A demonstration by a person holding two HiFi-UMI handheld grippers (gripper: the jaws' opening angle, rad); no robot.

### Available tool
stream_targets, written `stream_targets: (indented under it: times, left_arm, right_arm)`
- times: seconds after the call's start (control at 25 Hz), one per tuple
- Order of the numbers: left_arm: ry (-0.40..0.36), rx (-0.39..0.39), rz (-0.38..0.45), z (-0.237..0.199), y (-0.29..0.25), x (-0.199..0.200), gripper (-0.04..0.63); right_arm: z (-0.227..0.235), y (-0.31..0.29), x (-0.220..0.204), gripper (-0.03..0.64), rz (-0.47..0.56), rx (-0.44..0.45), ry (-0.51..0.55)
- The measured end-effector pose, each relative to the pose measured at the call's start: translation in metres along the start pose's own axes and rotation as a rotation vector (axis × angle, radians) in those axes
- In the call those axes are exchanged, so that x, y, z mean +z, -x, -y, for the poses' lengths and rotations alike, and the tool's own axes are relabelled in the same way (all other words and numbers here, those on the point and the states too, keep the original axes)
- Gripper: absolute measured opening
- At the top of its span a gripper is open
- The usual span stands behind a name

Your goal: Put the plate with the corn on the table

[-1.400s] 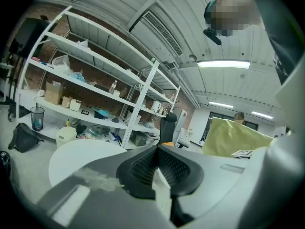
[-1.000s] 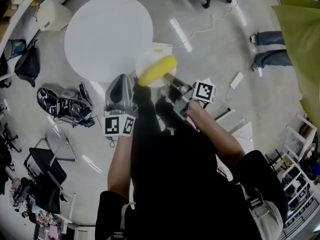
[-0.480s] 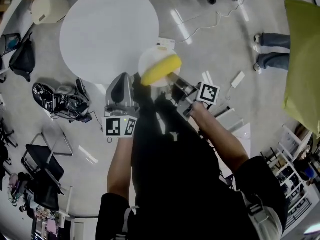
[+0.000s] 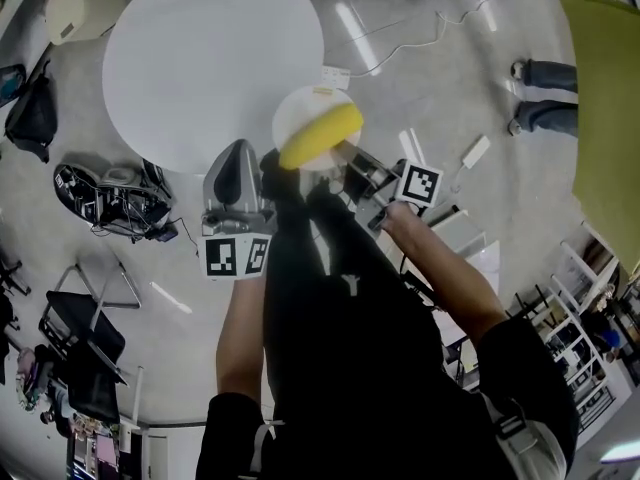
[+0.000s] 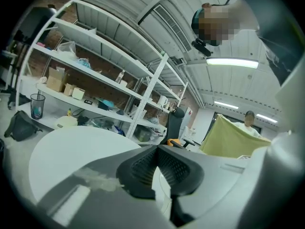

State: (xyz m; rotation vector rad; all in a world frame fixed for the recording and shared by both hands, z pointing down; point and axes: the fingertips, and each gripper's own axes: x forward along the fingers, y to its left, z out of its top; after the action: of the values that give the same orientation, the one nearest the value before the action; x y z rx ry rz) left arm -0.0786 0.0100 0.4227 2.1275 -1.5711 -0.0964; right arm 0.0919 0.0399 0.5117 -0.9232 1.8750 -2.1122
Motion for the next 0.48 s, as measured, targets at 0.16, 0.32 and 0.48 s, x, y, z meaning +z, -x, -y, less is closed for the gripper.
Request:
stream_targets:
  times: [0.16,0.32,0.48]
  left_arm:
    - [0.007,0.006,0.0,-0.008,-0.003,-0.006,0.005]
    - [0.021,0.012,-0.003,-0.018,-0.006,-0.012,0.005]
    - [0.022,0.021,-0.001,-0.03,-0.01,-0.016,0.005]
  right_arm:
    - [0.007,-0.009,-0.001,0.022,-0.002,0.004,-0.004]
    - [0.019,-0.017,-0.001,0.023,0.0,0.001,-0.01]
    - [0.031,-0.023,0.001,0.022,0.001,-0.009,-0.008]
